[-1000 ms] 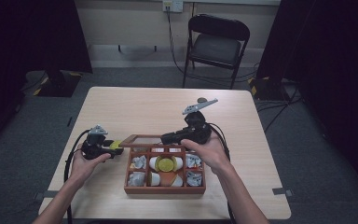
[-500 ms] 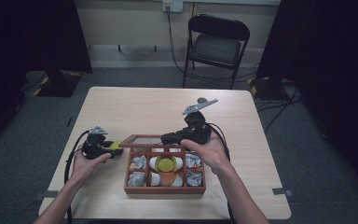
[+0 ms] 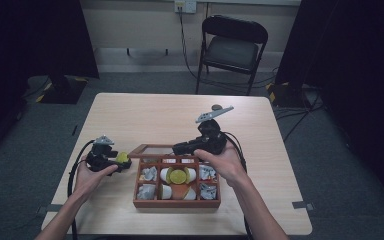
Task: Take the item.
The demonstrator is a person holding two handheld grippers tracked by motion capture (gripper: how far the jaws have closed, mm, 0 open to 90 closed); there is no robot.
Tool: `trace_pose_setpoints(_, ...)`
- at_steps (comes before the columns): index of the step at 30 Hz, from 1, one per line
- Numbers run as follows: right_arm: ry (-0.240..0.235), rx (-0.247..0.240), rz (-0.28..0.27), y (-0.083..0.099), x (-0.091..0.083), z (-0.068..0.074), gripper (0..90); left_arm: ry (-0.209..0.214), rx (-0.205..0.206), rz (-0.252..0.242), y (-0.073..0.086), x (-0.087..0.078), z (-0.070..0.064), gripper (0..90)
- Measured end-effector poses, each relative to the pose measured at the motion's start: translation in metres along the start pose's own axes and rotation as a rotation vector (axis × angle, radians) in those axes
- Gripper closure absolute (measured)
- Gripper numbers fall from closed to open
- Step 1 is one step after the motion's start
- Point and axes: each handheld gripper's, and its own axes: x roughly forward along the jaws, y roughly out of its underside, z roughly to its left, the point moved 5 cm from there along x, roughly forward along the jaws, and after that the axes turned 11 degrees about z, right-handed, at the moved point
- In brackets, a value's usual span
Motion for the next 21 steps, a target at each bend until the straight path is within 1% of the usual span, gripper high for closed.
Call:
trace_pose_setpoints(2,0.0,0.0,0.0,0.0,0.0,0.0,81.5,-0.009,0.008,0.0,0.001,-0.002,0.0,16.1)
trace_pose_setpoints(3,-0.001,0.0,0.0,0.0,0.0,0.0,81.5,-0.003,0.011,-0.002,0.002,-0.004,0.0,16.1)
trace_pose_setpoints(6,0.0,0.0,0.0,0.0,0.0,0.0,81.5,-0.003,-0.01,-0.008,0.006,-0.006,0.0,16.1)
trace_pose_setpoints(7,0.0,0.0,0.0,0.0,0.0,0.0,81.5,-0.003,-0.01,-0.008,0.006,-0.006,0.0,16.1)
trace_pose_setpoints(8,0.0,-0.001,0.0,0.0,0.0,0.0,81.5,0.018,-0.02,-0.029,0.007,-0.01,-0.001,16.1)
trace_pose_setpoints(9,0.001,-0.002,0.0,0.0,0.0,0.0,81.5,0.035,-0.026,-0.031,0.007,-0.012,-0.003,16.1)
trace_pose_setpoints(10,0.002,-0.006,0.0,0.0,0.0,0.0,81.5,0.035,-0.026,-0.031,0.007,-0.012,-0.003,16.1)
trace_pose_setpoints(11,0.003,-0.012,0.002,0.0,0.0,0.001,81.5,0.045,-0.015,-0.038,0.009,-0.018,-0.009,16.1)
trace_pose_setpoints(13,0.001,-0.011,0.0,0.0,0.0,0.0,81.6,-0.009,0.027,-0.016,0.013,-0.023,-0.012,16.1)
trace_pose_setpoints(15,0.004,-0.011,0.001,0.0,0.0,0.0,81.5,-0.04,0.03,-0.017,0.018,-0.026,-0.014,16.1)
trace_pose_setpoints(16,0.005,-0.012,0.001,0.0,0.0,0.001,81.5,-0.042,0.031,-0.011,0.022,-0.027,-0.014,16.2)
trace_pose_setpoints(17,0.005,-0.012,0.001,0.0,0.0,0.001,81.5,-0.042,0.031,-0.011,0.022,-0.027,-0.014,16.2)
trace_pose_setpoints(18,0.007,-0.011,0.002,0.0,0.0,0.001,81.5,-0.02,0.026,0.001,0.027,-0.027,-0.017,16.5)
trace_pose_setpoints(19,0.007,-0.011,0.002,0.0,0.0,0.001,81.5,-0.02,0.026,0.001,0.027,-0.027,-0.017,17.0)
trace_pose_setpoints(20,0.007,-0.011,0.002,0.0,0.0,0.001,81.6,-0.016,0.034,0.004,0.031,-0.027,-0.019,17.5)
trace_pose_setpoints(21,0.007,-0.011,0.002,0.0,0.0,0.001,81.6,-0.022,0.038,0.005,0.034,-0.026,-0.019,17.5)
